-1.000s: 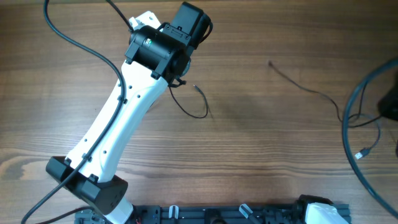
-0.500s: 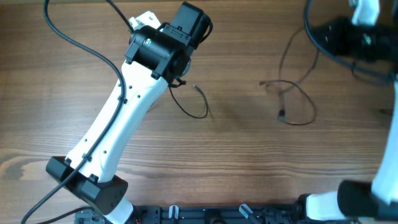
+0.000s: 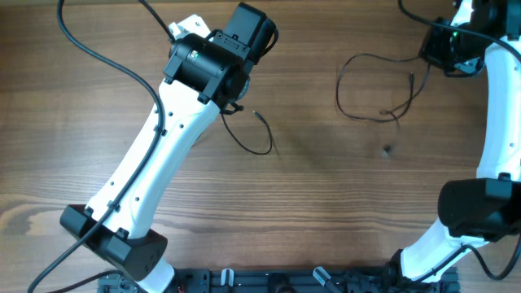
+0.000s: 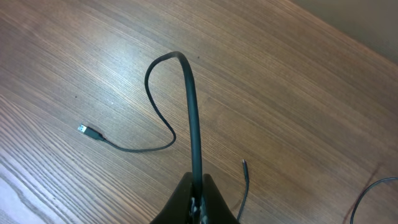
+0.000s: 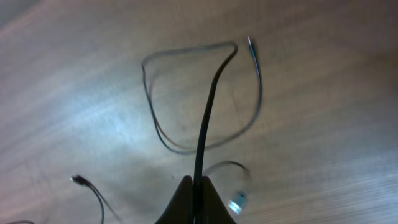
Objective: Untangle cables
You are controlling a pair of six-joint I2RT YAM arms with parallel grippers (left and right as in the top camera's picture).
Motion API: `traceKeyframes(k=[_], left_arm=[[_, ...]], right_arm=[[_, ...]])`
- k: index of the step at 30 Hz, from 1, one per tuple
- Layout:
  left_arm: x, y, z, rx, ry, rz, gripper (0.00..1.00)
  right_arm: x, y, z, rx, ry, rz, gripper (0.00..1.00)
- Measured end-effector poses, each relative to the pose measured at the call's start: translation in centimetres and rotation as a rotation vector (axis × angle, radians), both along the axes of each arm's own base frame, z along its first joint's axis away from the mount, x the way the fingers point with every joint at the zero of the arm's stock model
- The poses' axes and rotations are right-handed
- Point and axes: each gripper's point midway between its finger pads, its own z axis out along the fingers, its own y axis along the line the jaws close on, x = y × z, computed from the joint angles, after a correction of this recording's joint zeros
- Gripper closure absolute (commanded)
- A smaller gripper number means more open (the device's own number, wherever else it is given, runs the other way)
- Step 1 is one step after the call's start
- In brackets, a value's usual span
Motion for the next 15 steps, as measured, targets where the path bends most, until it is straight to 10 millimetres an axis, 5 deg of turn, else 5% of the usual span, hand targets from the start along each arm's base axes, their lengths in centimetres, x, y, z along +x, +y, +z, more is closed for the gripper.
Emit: traceKeyframes(k=[8,13,15], left_arm=[[0.0,0.0,0.0,0.001,0.001,0.0,0.96],[-0.1,0.0,0.0,0.002,0.002,0.0,0.96],[-0.1,0.1,-0.1,0.004,0.006,0.0,0.96]], right_arm=[[-0.7,4.1,-2.2,-0.001,0.069,0.132,0.95],[4.1,5.1,-7.0,-0.037,-0.075,0.205,0.94],[4.4,5.1,-8.8,-0.045,-0.081,0.214,0.89]])
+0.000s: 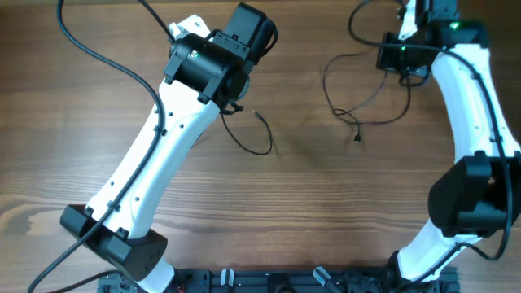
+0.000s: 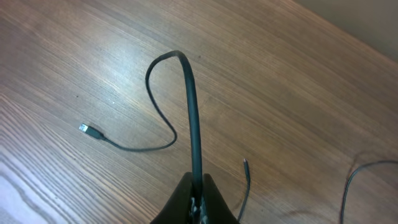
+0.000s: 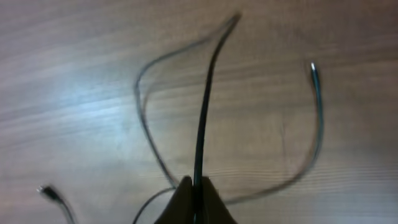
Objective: Untangle cables
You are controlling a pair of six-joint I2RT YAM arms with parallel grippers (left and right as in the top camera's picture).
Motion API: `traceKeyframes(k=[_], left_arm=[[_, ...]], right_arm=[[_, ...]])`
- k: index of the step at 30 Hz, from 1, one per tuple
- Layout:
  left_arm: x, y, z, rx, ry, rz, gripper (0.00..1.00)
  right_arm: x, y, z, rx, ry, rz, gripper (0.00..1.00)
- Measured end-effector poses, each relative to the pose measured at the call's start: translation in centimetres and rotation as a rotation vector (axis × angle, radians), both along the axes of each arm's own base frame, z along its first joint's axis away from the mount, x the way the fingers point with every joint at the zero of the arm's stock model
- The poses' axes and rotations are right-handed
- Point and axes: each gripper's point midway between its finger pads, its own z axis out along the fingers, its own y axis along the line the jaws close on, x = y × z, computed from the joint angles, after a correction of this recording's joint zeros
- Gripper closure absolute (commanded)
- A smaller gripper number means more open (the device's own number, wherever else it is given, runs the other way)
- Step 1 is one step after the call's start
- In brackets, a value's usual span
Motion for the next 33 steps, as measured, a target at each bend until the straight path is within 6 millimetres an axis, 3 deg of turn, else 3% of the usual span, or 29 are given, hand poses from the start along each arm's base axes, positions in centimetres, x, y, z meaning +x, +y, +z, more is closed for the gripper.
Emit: traceKeyframes(k=[6,7,8,12,15,18,20,23,33], left_arm=[[-0.2,0.2,-0.1,0.008,0.012,0.0,0.96],[-0.2,0.1,-0.1,0.005,0.009,0.0,0.96],[-0.1,0.1,-0.1,0.004,0.007,0.0,0.96],[-0.2,0.1,-0.1,0.005,0.008,0.0,0.96],[-0.2,0.1,-0.1,0.005,0.008,0.0,0.96],[-0.2,0.1,-0.1,0.006,0.009,0.0,0.96],[-0.2,0.1,-0.1,0.006,0.01,0.0,0.96],[-0.2,0.1,-0.1,0.007,0.011,0.0,0.96],[-0.2,0.1,-0.1,0.007,0.01,0.0,0.96]], right_arm=[[-5.0,0.1,-7.8,-0.001,0.197,0.012,0.83],[-5.6,0.1,-8.9,0.001,0.213,0.008,0.74],[-6.5,0.1,-10.2,0.006,0.239,-0.006,0.56],[-8.8,-0.4,-13.2,0.009,0.308,-0.118,0.13],[-8.5,-0.9,-13.5,0.022,0.295,-0.268,0.11],[-8.0,-1.1,-13.8,0.049,0.287,-0.388,0.0],[-7.8,-1.1,-14.7,0.067,0.294,-0.444,0.0],[-6.1,0.0,-14.9,0.114,0.245,-0.347,0.0],[-5.3,0.9,-15.0,0.083,0.179,-0.12,0.0]])
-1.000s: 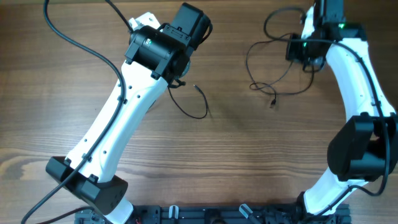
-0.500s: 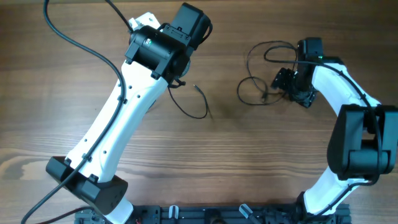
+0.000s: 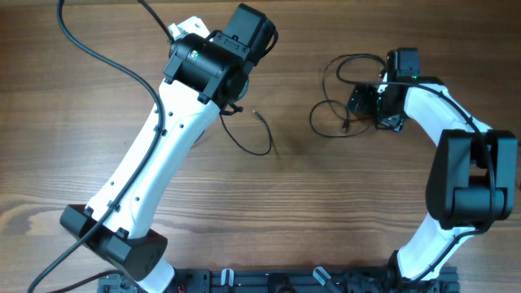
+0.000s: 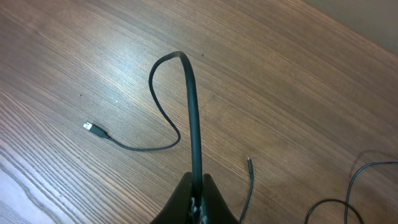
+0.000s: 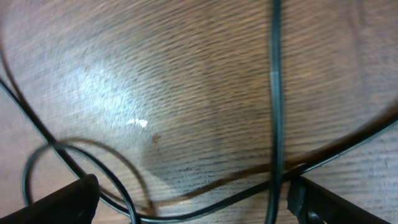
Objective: Untangle cables
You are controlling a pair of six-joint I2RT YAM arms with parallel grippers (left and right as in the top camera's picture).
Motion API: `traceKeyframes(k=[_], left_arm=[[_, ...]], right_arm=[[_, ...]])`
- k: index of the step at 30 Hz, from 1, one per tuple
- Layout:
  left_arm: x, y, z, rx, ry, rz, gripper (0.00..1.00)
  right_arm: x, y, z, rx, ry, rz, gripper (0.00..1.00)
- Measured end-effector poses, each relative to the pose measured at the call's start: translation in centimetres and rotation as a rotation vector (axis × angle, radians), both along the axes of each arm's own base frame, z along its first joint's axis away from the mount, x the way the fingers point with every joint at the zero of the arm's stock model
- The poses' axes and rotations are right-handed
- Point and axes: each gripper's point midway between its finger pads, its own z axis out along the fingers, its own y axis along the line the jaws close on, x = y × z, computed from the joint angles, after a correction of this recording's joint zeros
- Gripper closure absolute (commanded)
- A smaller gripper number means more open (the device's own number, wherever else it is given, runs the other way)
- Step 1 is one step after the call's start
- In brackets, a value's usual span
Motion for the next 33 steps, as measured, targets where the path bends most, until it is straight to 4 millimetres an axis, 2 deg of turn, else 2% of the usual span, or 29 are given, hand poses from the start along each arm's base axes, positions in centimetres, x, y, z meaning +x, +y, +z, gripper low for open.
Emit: traceKeyframes(k=[4,9,11,12,13,15,16,17,19,29,32,33], left_arm=[[0.0,0.0,0.0,-0.001,-0.002,0.0,0.96],[0.1,-0.1,0.0,-0.002,-0.004,0.0,0.96],[0.1,0.0,0.0,-0.002,-0.004,0.0,0.96],[0.1,0.0,0.0,-0.002,-0.004,0.0,0.96],[0.1,0.0,0.0,-0.002,-0.003,0.0,0.96],[-0.1,0.0,0.0,0.002,0.003,0.0,0.96],[-0.1,0.1,0.0,0.003,0.005,0.0,0.96],[-0.1,0.1,0.0,0.003,0.005,0.0,0.96],[-0.1,0.1,-0.1,0.004,0.006,0.0,0.96],[-0.7,0.5,-0.3,0.022,0.034,0.0,0.96],[-0.9,0.6,-0.3,0.027,0.043,0.0,0.96],[-0.9,0.6,-0.3,0.027,0.042,0.0,0.96]], right_arm=[[-0.6,0.2,-0.3,-0.066,-0.016,0.142,0.0],[-0.7,0.6,-0.8,-0.168,-0.053,0.229,0.0],[-0.7,0.5,-1.0,-0.225,-0.061,0.226,0.06],[-0.7,0.4,-1.1,-0.242,-0.063,0.215,0.15],[-0.7,0.5,-1.2,-0.248,-0.064,0.204,0.28],[-0.7,0.1,-1.3,-0.252,-0.068,0.135,0.44],[-0.7,-0.1,-1.3,-0.252,-0.067,0.107,0.55],[-0.7,-0.2,-1.3,-0.251,-0.067,0.098,0.73],[-0.7,-0.6,-1.3,-0.249,-0.068,0.06,0.96],[0.0,-1.1,-0.8,-0.163,-0.068,0.016,0.96],[1.0,-3.1,-0.5,-0.145,-0.067,0.008,0.96],[2.0,-5.2,0.0,-0.15,-0.083,-0.022,0.96]])
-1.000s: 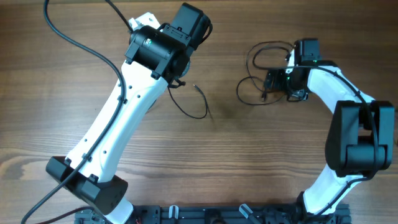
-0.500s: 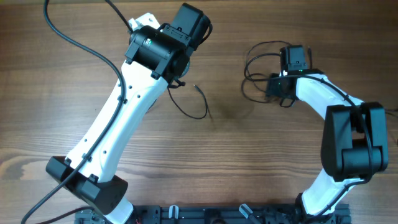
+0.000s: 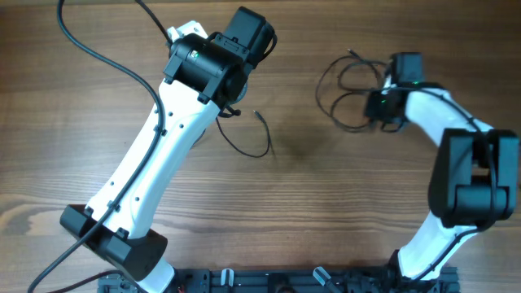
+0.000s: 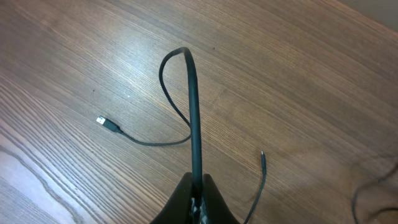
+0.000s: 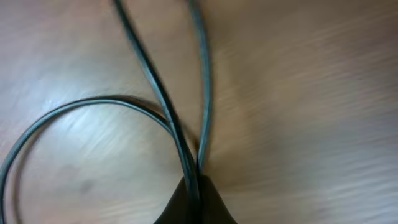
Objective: Untangle cables
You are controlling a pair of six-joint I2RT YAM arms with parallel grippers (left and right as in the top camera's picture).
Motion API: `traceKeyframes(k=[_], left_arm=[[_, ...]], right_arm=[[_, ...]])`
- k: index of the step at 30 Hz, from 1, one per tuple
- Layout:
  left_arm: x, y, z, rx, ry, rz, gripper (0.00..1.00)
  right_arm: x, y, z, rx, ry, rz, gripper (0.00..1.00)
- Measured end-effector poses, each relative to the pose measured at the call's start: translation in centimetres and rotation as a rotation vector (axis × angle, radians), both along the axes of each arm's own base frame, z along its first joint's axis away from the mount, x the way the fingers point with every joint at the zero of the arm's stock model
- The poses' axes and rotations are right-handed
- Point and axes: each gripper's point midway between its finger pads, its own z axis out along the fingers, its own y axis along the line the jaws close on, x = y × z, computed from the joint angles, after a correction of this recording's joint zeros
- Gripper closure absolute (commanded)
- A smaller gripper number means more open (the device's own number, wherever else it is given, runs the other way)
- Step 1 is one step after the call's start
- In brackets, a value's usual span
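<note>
Two thin black cables lie on the wooden table. My left gripper (image 4: 197,186) is shut on the left cable (image 4: 194,106), which rises from the jaws, bends over and runs down to a USB plug (image 4: 107,123); from overhead its loop (image 3: 248,145) trails below the left wrist. The other cable (image 3: 346,85) lies bunched in loops at the upper right. My right gripper (image 5: 193,190) is shut on two strands of that cable (image 5: 180,134), low over the table.
The left arm (image 3: 155,155) crosses the table diagonally from bottom left. A thick black robot lead (image 3: 98,53) curves across the upper left. A loose thin plug end (image 4: 262,155) lies right of the left gripper.
My right gripper was open, close over the bunched cable; now it is shut on two strands of it. The bundle sits slightly further up and right. The left gripper holds its cable, shifted a little.
My right gripper held its cable at the far upper right, with the cable spread in a wide loop. It then stood further left with the loop dragged along. Then it was open over the bunched cable, and now grips it again. The left gripper kept its cable throughout.
</note>
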Motion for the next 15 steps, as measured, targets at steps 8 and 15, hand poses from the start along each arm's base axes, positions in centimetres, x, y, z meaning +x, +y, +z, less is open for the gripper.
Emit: traceKeyframes(k=[8,15], left_arm=[[0.9,-0.6,0.4,-0.028,-0.044,0.0,0.96],[1.4,-0.9,0.6,-0.043,-0.069,0.0,0.96]], right_arm=[[3.9,-10.9,5.1,-0.053,-0.19,-0.169,0.96],[5.3,-10.4,5.8,-0.056,-0.251,-0.165,0.96]])
